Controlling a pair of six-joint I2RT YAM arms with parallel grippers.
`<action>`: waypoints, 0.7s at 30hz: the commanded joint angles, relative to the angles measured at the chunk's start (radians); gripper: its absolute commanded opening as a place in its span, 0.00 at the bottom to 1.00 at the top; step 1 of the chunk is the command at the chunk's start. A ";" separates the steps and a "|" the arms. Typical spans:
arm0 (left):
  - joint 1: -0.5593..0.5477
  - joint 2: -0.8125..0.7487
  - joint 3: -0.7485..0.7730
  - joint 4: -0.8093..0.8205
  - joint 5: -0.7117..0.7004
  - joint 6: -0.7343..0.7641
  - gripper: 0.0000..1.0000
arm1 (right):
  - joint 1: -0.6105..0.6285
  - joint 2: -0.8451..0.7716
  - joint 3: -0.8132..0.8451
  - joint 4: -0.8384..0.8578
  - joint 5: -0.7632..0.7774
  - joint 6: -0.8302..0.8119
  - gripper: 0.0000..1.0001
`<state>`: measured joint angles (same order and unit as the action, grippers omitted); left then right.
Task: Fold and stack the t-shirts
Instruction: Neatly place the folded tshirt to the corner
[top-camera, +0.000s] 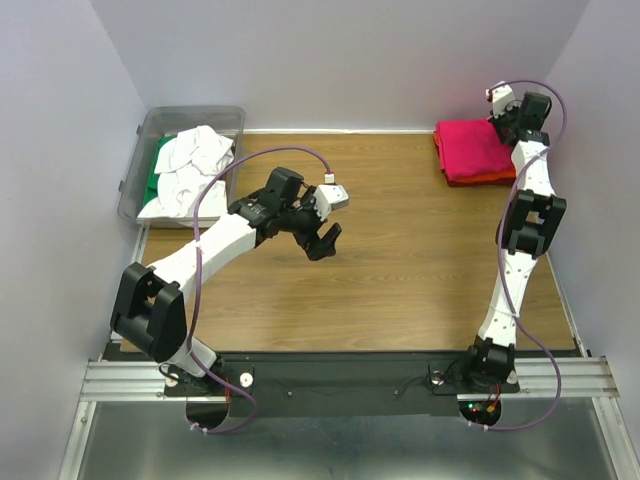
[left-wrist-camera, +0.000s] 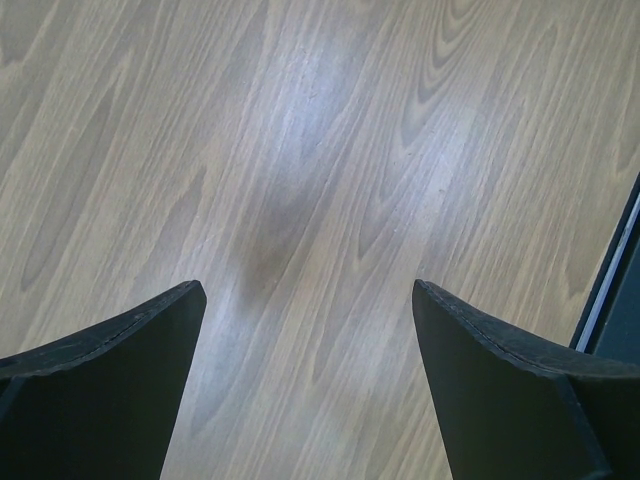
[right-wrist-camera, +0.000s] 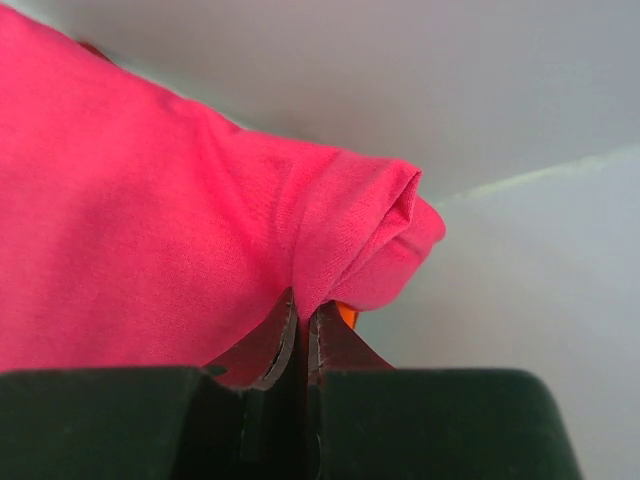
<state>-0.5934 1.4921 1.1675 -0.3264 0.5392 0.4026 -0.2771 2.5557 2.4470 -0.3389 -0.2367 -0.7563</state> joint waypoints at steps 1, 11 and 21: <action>0.003 0.002 0.047 -0.013 0.033 -0.016 0.97 | -0.016 0.014 0.049 0.119 0.016 -0.057 0.04; 0.014 -0.009 0.061 -0.007 0.025 -0.034 0.97 | -0.039 -0.035 0.055 0.216 0.112 0.061 0.61; 0.060 -0.038 0.040 0.021 0.054 -0.045 0.97 | -0.074 -0.205 -0.034 0.227 0.028 0.397 0.52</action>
<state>-0.5472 1.5059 1.1881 -0.3367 0.5541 0.3702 -0.3267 2.5107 2.4325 -0.2058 -0.1448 -0.5583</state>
